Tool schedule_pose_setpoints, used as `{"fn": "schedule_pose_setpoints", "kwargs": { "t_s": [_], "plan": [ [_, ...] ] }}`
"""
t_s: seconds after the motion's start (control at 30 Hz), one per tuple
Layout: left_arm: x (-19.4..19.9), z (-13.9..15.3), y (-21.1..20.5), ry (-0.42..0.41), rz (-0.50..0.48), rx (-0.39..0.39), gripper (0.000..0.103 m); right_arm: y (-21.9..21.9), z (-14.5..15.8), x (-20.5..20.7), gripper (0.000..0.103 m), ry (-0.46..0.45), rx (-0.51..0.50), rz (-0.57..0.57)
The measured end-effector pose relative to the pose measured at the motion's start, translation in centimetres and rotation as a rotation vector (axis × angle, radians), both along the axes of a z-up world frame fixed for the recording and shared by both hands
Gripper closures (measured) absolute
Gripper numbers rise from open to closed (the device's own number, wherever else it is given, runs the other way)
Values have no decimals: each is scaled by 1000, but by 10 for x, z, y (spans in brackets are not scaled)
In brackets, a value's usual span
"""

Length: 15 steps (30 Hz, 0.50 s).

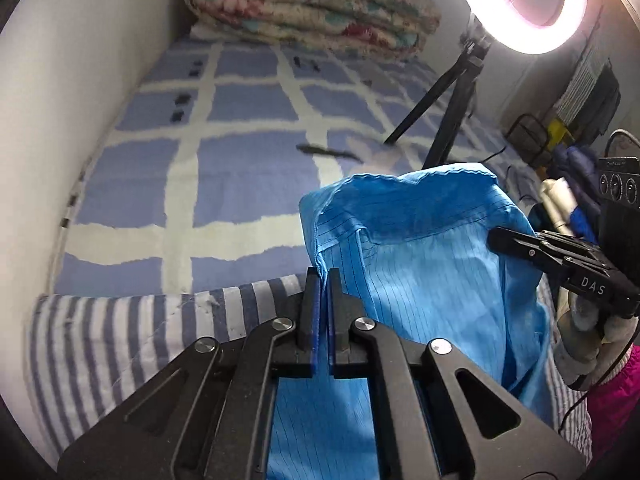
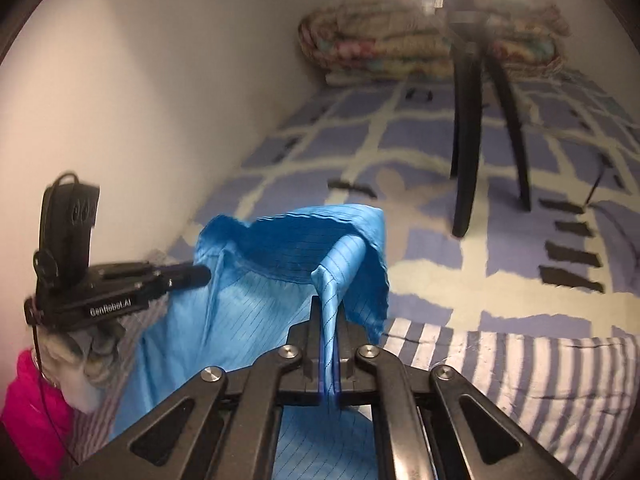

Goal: Fold large clothes

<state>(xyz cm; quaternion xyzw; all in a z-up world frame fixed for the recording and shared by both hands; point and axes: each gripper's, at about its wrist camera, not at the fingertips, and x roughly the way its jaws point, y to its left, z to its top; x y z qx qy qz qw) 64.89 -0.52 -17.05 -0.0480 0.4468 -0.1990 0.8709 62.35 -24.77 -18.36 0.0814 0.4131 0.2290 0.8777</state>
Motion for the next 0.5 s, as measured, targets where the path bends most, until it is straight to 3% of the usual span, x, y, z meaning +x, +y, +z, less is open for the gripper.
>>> {"fn": "schedule_pose_setpoints", "kwargs": {
  "t_s": [0.3, 0.5],
  "plan": [
    [-84, 75, 13, -130, 11, -31, 103, 6, 71, -77, 103, -136, -1, 16],
    [-186, 118, 12, -192, -2, 15, 103, 14, 104, -156, 103, -143, 26, 33]
  ]
}}
